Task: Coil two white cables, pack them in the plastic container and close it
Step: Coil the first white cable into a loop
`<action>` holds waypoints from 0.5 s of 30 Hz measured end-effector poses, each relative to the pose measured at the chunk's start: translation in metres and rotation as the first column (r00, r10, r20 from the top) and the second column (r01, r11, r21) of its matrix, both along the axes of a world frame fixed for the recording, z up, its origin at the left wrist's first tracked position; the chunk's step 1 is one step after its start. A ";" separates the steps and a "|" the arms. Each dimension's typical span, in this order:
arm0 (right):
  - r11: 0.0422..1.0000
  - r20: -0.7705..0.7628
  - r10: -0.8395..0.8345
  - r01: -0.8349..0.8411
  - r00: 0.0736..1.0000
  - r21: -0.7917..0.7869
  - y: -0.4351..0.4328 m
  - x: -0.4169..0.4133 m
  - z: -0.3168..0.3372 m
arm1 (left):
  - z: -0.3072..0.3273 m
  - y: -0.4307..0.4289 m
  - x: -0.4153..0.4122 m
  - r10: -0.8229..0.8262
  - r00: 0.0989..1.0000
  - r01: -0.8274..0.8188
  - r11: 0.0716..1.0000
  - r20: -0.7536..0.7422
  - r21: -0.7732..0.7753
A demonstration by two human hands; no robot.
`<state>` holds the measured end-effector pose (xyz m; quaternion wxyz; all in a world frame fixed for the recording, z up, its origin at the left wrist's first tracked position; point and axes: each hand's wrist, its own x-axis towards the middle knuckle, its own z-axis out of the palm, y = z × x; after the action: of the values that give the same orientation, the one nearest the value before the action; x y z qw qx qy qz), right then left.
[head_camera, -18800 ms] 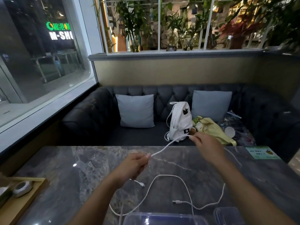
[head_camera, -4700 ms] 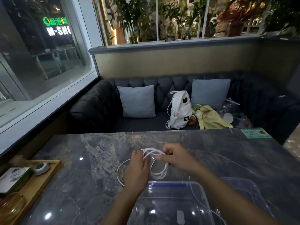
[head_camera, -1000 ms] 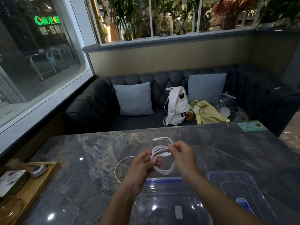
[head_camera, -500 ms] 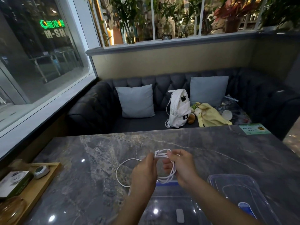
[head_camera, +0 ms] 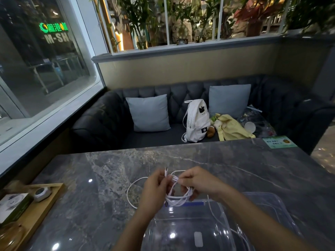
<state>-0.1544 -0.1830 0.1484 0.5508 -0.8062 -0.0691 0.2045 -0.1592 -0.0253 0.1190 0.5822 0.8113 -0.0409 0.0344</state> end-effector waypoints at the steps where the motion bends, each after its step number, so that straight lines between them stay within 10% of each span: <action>1: 0.998 0.101 -0.009 0.015 0.995 -0.057 0.000 0.000 -0.002 | 0.002 0.001 0.002 -0.004 0.998 -0.003 0.995 -0.065 -0.100; 5: 0.921 0.538 0.209 0.021 0.817 -0.389 0.003 -0.001 -0.009 | 0.006 -0.001 0.001 -0.073 0.966 -0.020 0.935 -0.248 -0.353; 10: 0.835 0.714 0.455 0.024 0.532 -0.550 -0.004 0.001 -0.013 | 0.004 0.004 0.003 -0.225 0.889 0.013 0.884 -0.399 -0.468; 15: 0.982 0.717 0.156 -0.026 0.679 -0.189 -0.002 -0.002 -0.017 | 0.006 0.008 0.006 -0.330 0.852 0.038 0.814 -0.407 -0.580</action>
<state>-0.1568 -0.1850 0.1313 0.3990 -0.8588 -0.3052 -0.1008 -0.1534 -0.0170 0.1246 0.7821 0.5816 0.0387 -0.2203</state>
